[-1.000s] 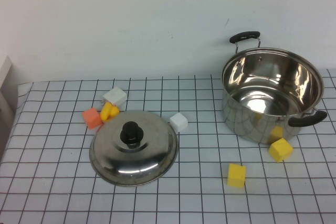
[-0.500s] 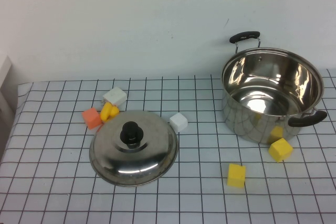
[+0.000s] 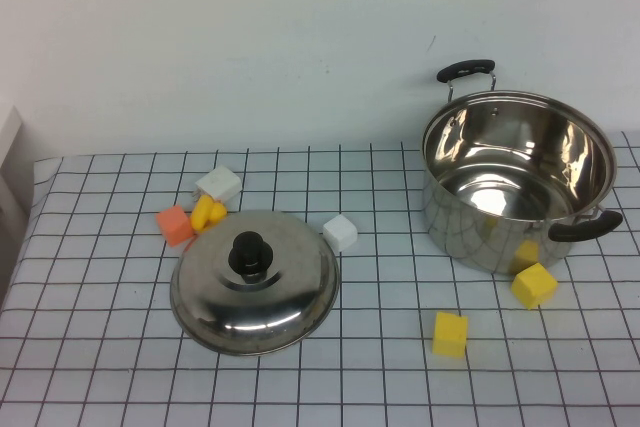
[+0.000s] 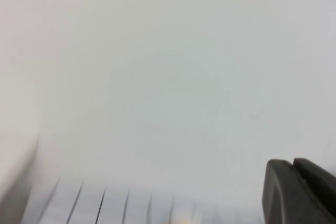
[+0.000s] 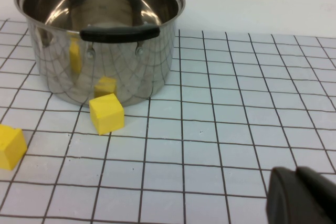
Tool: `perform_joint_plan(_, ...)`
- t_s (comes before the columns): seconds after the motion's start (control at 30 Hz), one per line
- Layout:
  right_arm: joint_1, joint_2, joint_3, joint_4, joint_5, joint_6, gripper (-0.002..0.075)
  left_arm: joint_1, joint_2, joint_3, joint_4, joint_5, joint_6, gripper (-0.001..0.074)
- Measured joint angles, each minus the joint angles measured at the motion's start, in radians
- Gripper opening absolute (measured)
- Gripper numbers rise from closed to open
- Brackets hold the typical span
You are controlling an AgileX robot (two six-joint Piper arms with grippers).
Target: Cover the pot
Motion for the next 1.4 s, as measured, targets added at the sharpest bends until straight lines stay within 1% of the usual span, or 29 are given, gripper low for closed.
perform_joint_plan(0.23,0.000,0.000,0.000,0.000,0.000,0.000,0.0009,0.000,-0.003,0.000,0.000,-0.388,-0.028,-0.0001)
perform_joint_plan(0.33,0.000,0.000,0.000,0.000,0.000,0.000,0.0009,0.000,-0.005,0.000,0.000,-0.514,-0.051,-0.0002)
perform_joint_plan(0.43,0.000,0.000,0.000,0.000,0.000,0.000,0.0009,0.000,-0.005,0.000,0.000,-0.582,-0.060,-0.0001)
perform_joint_plan(0.5,0.000,0.000,0.000,0.000,0.000,0.000,0.0009,0.000,-0.005,0.000,0.000,-0.581,-0.061,-0.0001)
perform_joint_plan(0.57,0.000,0.000,0.000,0.000,0.000,0.000,0.0009,0.000,-0.005,-0.024,0.000,-0.491,-0.066,-0.0001)
perform_joint_plan(0.63,0.000,0.000,0.000,0.000,0.000,0.000,0.0009,0.000,-0.005,-0.109,0.000,-0.306,-0.072,-0.0001)
perform_joint_plan(0.73,0.000,0.000,0.000,0.000,0.000,0.000,0.0009,0.000,0.027,-0.272,0.012,-0.095,-0.073,-0.0001)
perform_joint_plan(0.8,0.000,0.000,0.000,0.000,0.000,0.000,0.0009,0.000,0.092,-0.376,0.052,-0.023,-0.060,-0.0001)
perform_joint_plan(0.87,0.000,0.000,0.000,0.000,0.000,0.000,0.0009,0.000,0.160,-0.450,0.127,0.003,-0.053,-0.0001)
perform_joint_plan(0.97,0.000,0.000,0.000,0.000,0.000,0.000,0.0009,0.000,0.261,-0.509,0.206,-0.025,-0.051,-0.0001)
perform_joint_plan(1.17,0.000,0.000,0.000,0.000,0.000,0.000,0.0009,0.000,0.476,-0.518,0.255,-0.280,-0.179,-0.0001)
perform_joint_plan(1.4,0.000,0.000,0.000,0.000,0.000,0.000,0.0009,0.000,0.772,-0.520,0.524,-0.440,-0.420,-0.0001)
